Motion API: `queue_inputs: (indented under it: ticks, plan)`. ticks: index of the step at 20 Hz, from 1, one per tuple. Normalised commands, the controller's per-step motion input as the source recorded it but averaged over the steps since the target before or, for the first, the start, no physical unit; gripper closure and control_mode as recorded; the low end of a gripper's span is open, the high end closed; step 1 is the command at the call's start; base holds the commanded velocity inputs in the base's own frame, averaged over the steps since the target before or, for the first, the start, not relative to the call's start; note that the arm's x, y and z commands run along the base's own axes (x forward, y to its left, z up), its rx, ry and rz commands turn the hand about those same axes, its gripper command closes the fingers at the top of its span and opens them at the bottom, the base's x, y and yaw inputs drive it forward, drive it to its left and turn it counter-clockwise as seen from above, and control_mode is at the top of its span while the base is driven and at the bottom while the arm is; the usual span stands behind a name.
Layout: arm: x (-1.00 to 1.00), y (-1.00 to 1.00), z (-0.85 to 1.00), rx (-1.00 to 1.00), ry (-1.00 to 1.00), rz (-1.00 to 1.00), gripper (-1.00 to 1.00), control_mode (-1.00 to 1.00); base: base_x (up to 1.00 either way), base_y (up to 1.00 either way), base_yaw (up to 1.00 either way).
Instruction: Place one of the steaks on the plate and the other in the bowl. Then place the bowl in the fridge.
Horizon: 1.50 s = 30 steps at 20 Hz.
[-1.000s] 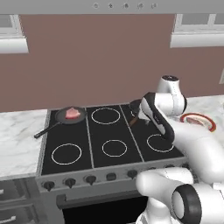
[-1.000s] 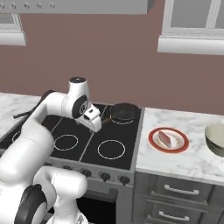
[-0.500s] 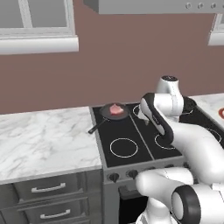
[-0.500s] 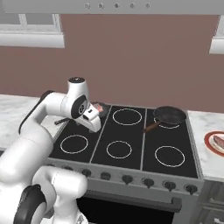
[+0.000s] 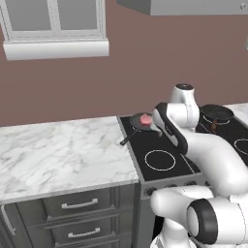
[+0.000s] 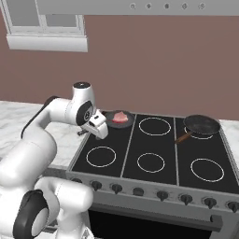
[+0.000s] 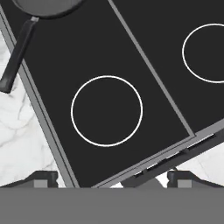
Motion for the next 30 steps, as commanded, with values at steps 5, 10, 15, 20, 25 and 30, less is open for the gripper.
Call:
queue_inputs:
  ticks: [5,10,15,20,25,30]
  plan:
    - [0.48,-0.06,0.07,-0.02,0.01,0.03,-1.00,-1.00,0.00,0.00,0.00]
    - [0.96,-0.04,0.35,0.04,0.00,-0.11,-1.00,-1.00,0.00,0.00,0.00]
    - [0.92,0.00,0.16,0.03,0.00,-0.18,-1.00,-1.00,0.00,0.00,0.00]
    - [0.70,0.00,-0.17,0.00,-0.03,-0.02,-1.00,-1.00,0.00,0.00,0.00]
    - [0.50,-0.02,-0.48,0.00,-0.11,0.06,-1.00,-1.00,0.00,0.00,0.00]
    - [0.62,-0.01,-0.43,0.00,-0.03,0.11,-1.00,-1.00,0.00,0.00,0.00]
